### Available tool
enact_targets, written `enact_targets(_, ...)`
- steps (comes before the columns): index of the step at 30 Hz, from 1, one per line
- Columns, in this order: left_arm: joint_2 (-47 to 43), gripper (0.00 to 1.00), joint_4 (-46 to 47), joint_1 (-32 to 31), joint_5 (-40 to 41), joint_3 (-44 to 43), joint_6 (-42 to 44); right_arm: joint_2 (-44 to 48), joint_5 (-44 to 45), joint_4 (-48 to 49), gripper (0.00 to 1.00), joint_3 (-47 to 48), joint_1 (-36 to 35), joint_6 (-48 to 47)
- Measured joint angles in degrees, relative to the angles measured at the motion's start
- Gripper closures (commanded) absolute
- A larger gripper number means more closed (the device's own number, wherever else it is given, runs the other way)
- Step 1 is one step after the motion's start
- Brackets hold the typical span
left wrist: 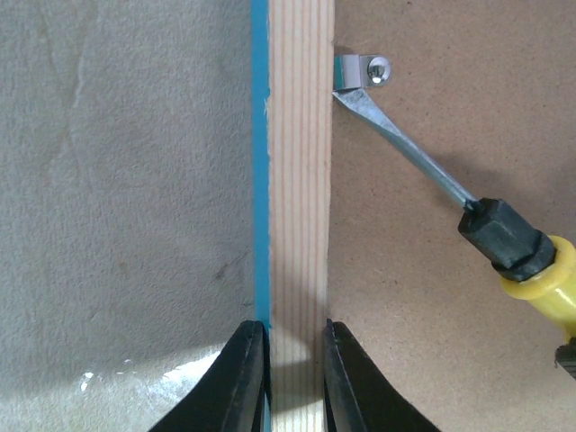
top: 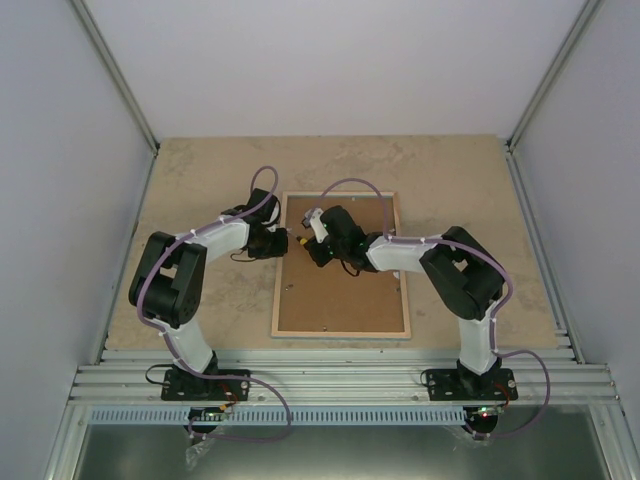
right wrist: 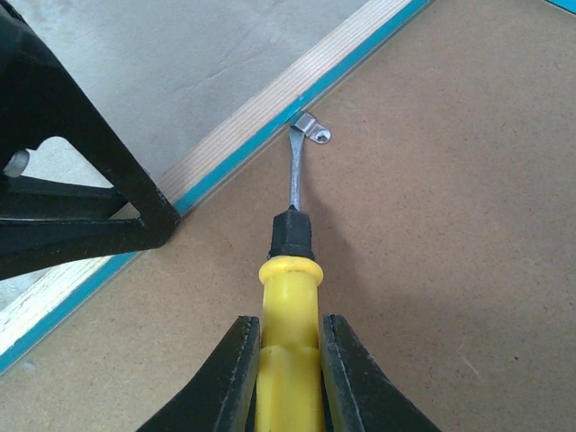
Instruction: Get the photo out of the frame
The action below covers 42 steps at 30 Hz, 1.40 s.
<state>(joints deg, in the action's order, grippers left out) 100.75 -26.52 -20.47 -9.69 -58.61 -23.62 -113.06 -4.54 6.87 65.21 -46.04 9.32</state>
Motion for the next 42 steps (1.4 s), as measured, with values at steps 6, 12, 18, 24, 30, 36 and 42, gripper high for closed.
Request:
enact_targets(6,0.0,0.87,0.0,0.0,-0.2,0.0,0.0,0.0,-0.4,0.0,0.99,0.1,0.1,0.8)
enact_targets(12,0.0,0.87,0.0,0.0,-0.4,0.0,0.0,-0.2,-0.9,-0.1,0.99,0.3,0.4,1.9)
enact_targets(18,0.0,0.87,0.0,0.0,-0.4,0.0,0.0,-0.4,-1.3,0.0,1.0,0.4,0.5,2.8)
enact_targets(24,0.0,0.87,0.0,0.0,-0.4,0.0,0.0,-0.7,-1.5,0.4,0.99,0.4,0.6,4.1)
enact_targets(30,0.0,0.87,0.0,0.0,-0.4,0.0,0.0,-0.7,-1.7,0.6,1.0,0.4,0.6,5.5)
enact_targets(36,0.0,0.87,0.0,0.0,-0.4,0.0,0.0,-0.7,-2.4,0.8,0.99,0.4,0.9,7.4)
enact_targets(42,0.0,0.87,0.1,0.0,-0.3,0.0,0.0,-0.8,-4.1,1.6,0.99,0.1,1.6,10.3)
